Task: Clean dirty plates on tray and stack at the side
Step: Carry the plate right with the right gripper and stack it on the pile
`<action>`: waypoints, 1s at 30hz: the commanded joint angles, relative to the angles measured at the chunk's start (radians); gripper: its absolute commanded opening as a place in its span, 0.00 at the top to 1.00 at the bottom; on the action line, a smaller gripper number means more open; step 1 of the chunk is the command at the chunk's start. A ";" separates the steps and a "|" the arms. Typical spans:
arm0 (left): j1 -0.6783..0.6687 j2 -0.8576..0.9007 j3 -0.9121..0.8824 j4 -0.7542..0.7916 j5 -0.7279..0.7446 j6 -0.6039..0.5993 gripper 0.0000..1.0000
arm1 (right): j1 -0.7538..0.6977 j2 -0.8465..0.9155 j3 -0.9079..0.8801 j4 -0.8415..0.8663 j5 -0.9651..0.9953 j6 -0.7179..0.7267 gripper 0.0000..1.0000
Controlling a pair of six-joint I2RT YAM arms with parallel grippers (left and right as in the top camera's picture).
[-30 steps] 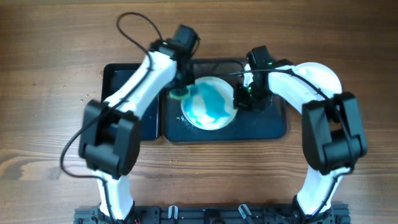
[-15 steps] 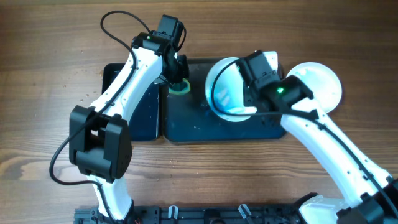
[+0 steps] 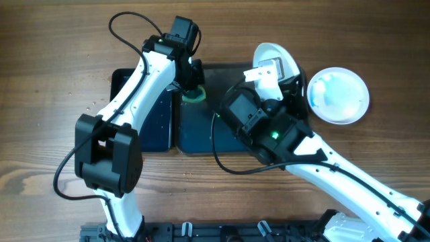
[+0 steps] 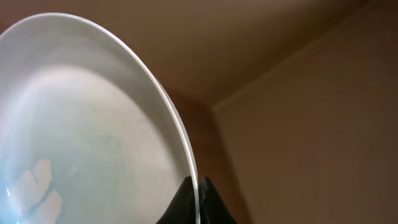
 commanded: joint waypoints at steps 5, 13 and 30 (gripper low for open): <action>-0.002 -0.011 0.012 -0.006 0.016 -0.016 0.96 | -0.015 -0.020 0.005 0.035 -0.230 0.016 0.96; -0.002 -0.011 0.012 -0.013 0.016 -0.016 0.96 | -0.413 -0.013 0.001 0.053 -1.158 0.124 0.96; -0.002 -0.011 0.012 -0.023 0.016 -0.016 0.96 | -1.276 0.140 -0.092 0.122 -1.326 0.073 0.96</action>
